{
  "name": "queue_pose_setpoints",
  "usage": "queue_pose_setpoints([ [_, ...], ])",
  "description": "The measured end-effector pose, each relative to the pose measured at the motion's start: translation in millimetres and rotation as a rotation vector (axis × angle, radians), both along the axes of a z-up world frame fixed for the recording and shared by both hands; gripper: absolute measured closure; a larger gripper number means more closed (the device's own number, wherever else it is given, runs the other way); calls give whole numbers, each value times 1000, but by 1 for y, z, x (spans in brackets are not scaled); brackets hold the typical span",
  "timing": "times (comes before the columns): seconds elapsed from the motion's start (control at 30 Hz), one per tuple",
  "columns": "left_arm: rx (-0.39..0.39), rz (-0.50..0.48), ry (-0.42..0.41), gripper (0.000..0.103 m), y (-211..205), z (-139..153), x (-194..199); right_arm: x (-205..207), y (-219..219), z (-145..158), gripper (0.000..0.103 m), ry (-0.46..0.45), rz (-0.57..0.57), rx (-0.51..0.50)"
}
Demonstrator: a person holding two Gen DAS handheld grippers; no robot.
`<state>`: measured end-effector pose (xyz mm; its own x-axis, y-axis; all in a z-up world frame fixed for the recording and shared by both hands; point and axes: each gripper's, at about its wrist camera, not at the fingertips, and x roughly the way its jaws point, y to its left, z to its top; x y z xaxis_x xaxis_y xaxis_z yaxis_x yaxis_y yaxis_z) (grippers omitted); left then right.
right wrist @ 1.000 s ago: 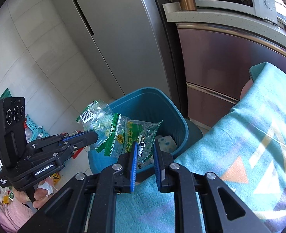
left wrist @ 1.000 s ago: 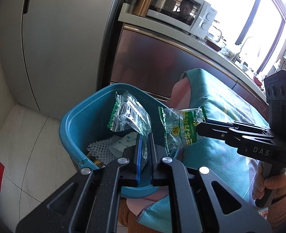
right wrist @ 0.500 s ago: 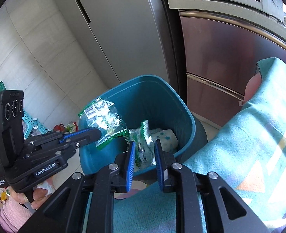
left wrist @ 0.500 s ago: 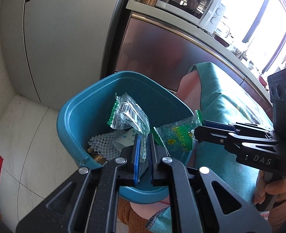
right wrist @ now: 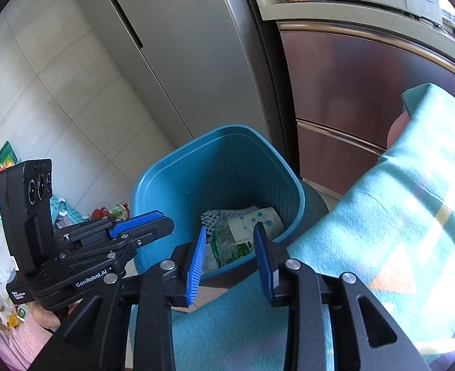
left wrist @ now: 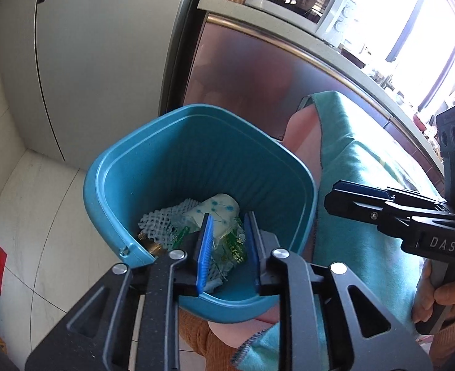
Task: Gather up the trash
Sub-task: 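Swing both tools back over the table toward the dotted cup and peels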
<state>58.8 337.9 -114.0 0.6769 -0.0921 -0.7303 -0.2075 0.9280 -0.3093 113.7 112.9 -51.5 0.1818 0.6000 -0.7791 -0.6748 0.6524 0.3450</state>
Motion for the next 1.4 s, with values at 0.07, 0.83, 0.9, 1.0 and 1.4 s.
queue_pose_setpoints([
  [0.07, 13, -8, -21, 77, -4, 6, -4, -3, -7, 3, 70, -6, 0, 16],
  [0.83, 36, -451, -227, 55, -200, 82, 6, -54, -272, 72, 57, -163, -464, 169],
  [0.9, 30, -501, -220, 55, -225, 81, 12, -54, -299, 71, 57, -172, -519, 162],
  [1.0, 29, -563, -206, 55, -261, 79, 18, -57, -335, 71, 57, -179, -592, 162],
  [1.4, 41, -775, -161, 55, -390, 72, 48, -62, -444, 72, 57, -239, -803, 136],
])
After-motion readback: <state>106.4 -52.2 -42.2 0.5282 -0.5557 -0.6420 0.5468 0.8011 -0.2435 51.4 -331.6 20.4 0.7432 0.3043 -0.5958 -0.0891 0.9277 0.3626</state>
